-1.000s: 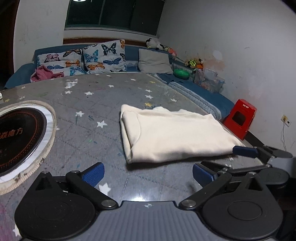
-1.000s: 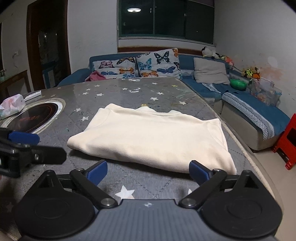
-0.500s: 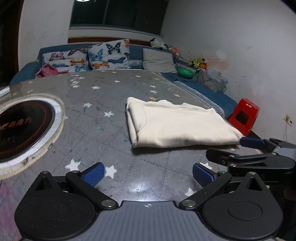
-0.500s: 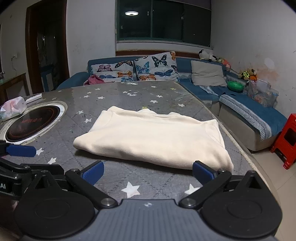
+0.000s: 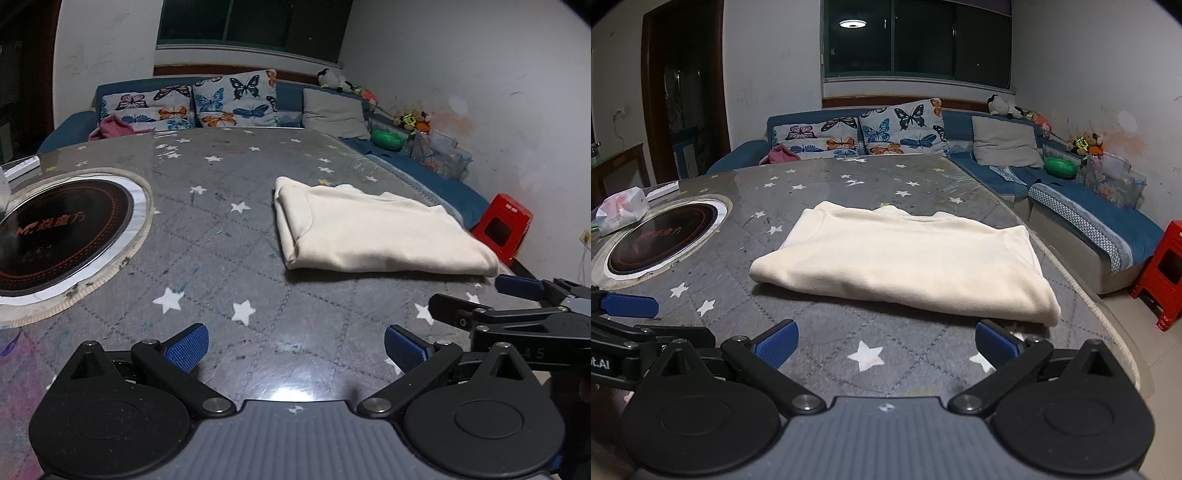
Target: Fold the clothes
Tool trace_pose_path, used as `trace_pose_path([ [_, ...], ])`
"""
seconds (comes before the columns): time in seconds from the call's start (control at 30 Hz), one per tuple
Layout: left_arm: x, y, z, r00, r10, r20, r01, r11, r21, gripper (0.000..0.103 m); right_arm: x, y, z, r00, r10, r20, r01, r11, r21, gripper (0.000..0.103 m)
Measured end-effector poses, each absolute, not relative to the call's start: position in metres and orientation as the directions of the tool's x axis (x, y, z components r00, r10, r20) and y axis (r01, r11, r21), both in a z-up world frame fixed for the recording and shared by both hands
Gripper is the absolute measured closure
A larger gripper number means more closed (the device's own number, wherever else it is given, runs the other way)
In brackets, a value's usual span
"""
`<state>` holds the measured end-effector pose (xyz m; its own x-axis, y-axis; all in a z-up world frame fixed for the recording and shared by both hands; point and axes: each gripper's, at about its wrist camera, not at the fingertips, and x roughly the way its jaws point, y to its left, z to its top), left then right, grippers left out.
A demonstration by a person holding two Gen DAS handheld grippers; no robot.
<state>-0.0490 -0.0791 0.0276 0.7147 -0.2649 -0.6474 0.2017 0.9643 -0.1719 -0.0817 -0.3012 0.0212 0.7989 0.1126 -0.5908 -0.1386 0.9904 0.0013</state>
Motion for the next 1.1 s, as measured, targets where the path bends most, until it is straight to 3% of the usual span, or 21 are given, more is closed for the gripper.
trace_pose_path([
  [1.1, -0.066, -0.086, 0.026, 0.710, -0.219, -0.669, 0.163, 0.976, -0.146, 0.000, -0.100, -0.302, 0.020, 0.805, 0.111, -0.582, -0.114, 0.993, 0.031, 0.000],
])
